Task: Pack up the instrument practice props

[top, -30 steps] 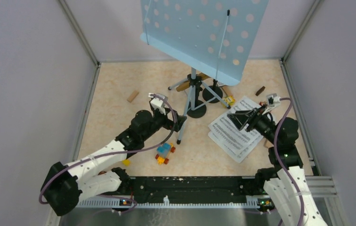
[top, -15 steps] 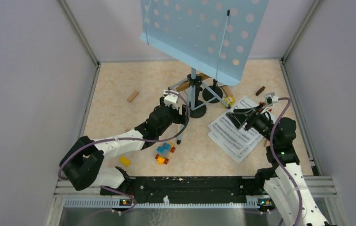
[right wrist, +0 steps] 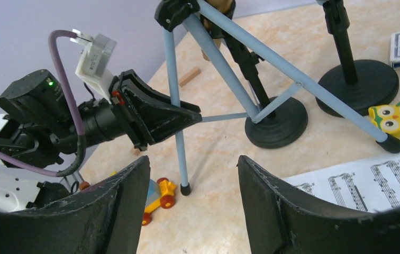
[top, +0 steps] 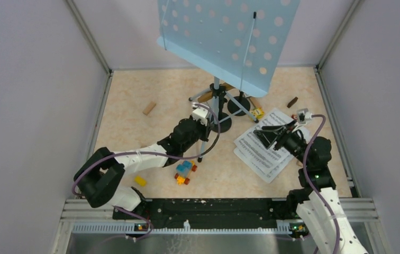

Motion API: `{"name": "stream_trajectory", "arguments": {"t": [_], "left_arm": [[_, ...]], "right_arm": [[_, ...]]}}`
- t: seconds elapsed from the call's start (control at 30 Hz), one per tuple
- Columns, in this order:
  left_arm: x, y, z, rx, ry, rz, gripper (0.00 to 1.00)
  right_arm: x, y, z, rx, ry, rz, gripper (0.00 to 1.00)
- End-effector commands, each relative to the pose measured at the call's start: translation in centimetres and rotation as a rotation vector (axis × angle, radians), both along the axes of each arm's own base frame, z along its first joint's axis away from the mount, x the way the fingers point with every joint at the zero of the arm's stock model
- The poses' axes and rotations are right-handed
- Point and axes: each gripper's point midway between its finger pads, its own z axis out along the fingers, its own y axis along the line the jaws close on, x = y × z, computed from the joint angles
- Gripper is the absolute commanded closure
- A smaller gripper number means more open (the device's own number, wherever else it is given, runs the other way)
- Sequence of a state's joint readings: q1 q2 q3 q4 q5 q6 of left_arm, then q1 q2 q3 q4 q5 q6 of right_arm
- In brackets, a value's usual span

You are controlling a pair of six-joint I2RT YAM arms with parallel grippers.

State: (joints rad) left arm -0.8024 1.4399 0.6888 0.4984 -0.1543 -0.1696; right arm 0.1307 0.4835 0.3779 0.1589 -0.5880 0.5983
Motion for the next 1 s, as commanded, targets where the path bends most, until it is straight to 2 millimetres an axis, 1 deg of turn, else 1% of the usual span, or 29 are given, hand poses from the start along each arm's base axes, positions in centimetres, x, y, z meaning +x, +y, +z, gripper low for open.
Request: {"name": "stream_trajectory", "arguments": {"t": [0.0, 0.1, 0.17, 0.3, 0.33, 0.37, 0.4, 0.5, 0.6, 0.7, 0.8, 0.83, 0.87, 0.9, 0.97], "left_arm": [[-0.4, 1.8, 0.1, -0.016, 0.013, 0.055, 0.98], [-1.3, 2.6, 0.1, -0.013, 0.03, 0.077, 1.0], [-2.1, 3.0, -0.2, -0.006, 0.048, 0.079, 1.0], [-4.1, 3.7, -1.2, -0.02, 0.09, 0.084, 1.0], [-4.6, 3.7, -1.3, -0.026, 0.097, 0.082, 1.0], [-4.9, 3.8, -1.5, -0.026, 0.104, 0.083, 1.0], [-5.3, 4.0, -1.8, -0.025, 0.112, 0.086, 1.0], [-5.9, 4.3, -2.0, -0.028, 0.128, 0.095, 1.0], [-6.2, 4.7, -2.1, -0.03, 0.139, 0.107, 1.0], [-6.5, 5.2, -2.2, -0.034, 0.142, 0.115, 1.0], [-6.7, 5.4, -2.4, -0.024, 0.149, 0.116, 0.86], [-6.7, 5.4, -2.4, -0.026, 0.151, 0.116, 0.78], [-6.8, 5.5, -2.4, -0.033, 0.151, 0.118, 0.65], [-6.7, 5.4, -2.3, -0.042, 0.149, 0.119, 0.57], [-6.7, 5.3, -2.1, -0.051, 0.144, 0.117, 0.46]], "right_arm": [[-0.3, 0.1, 0.1, 0.008, -0.013, -0.004, 0.39], [-0.3, 0.3, -0.2, 0.022, 0.011, 0.004, 0.39], [-0.4, 0.8, -0.2, 0.051, 0.042, 0.022, 0.39], [-0.6, 3.0, 0.4, 0.116, 0.092, 0.082, 0.4], [-0.5, 3.6, 0.6, 0.127, 0.092, 0.076, 0.41], [-0.8, 4.8, 0.8, 0.131, 0.094, 0.093, 0.41], [-0.8, 5.5, 1.0, 0.137, 0.093, 0.086, 0.41], [-0.7, 7.6, 2.0, 0.19, 0.1, 0.059, 0.41], [-0.2, 8.9, 3.3, 0.296, 0.12, 0.028, 0.41], [1.1, 9.6, 4.7, 0.397, 0.151, -0.019, 0.42], [2.5, 10.1, 6.1, 0.472, 0.187, -0.05, 0.43], [3.0, 10.3, 6.4, 0.494, 0.203, -0.059, 0.44], [3.5, 10.7, 6.6, 0.513, 0.22, -0.065, 0.44], [3.9, 11.0, 7.0, 0.532, 0.227, -0.065, 0.45], [4.5, 11.8, 7.7, 0.56, 0.249, -0.054, 0.45]]}}
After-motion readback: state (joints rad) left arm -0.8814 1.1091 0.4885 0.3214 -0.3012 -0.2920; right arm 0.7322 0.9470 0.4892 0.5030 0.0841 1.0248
